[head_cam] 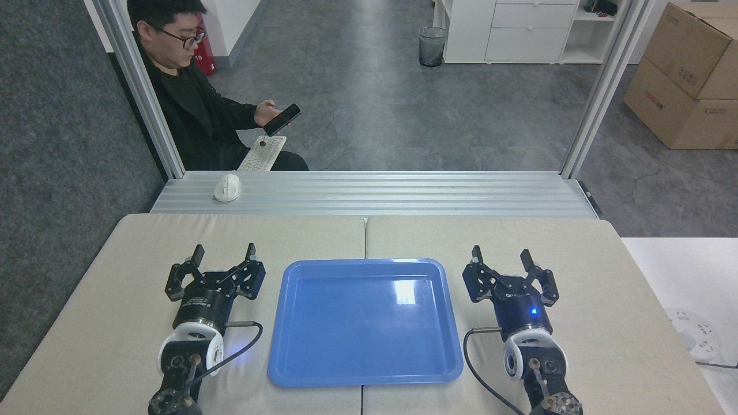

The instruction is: Pick up switch part and place in tray

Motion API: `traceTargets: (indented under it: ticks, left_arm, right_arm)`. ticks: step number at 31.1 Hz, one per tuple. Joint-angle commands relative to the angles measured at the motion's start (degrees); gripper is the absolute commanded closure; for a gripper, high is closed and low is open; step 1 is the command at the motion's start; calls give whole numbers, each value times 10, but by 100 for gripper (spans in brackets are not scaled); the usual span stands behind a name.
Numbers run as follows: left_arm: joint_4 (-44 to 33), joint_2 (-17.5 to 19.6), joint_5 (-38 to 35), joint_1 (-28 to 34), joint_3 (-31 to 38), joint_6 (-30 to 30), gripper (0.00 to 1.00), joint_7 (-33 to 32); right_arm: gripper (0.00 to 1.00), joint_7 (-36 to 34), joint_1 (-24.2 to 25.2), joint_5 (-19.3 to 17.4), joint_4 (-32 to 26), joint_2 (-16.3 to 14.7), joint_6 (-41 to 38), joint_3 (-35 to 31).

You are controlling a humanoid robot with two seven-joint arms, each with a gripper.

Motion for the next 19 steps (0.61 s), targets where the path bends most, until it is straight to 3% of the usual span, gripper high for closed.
traceTargets:
  ticks: [1, 19]
  left_arm:
    - [4, 8, 1, 1, 0, 1, 1, -1]
    - [4, 9, 1, 2, 0, 1, 1, -1]
  right_arm:
    - [0, 0, 0, 0, 0, 0, 0, -3]
    - [0, 0, 0, 0, 0, 0, 0, -3]
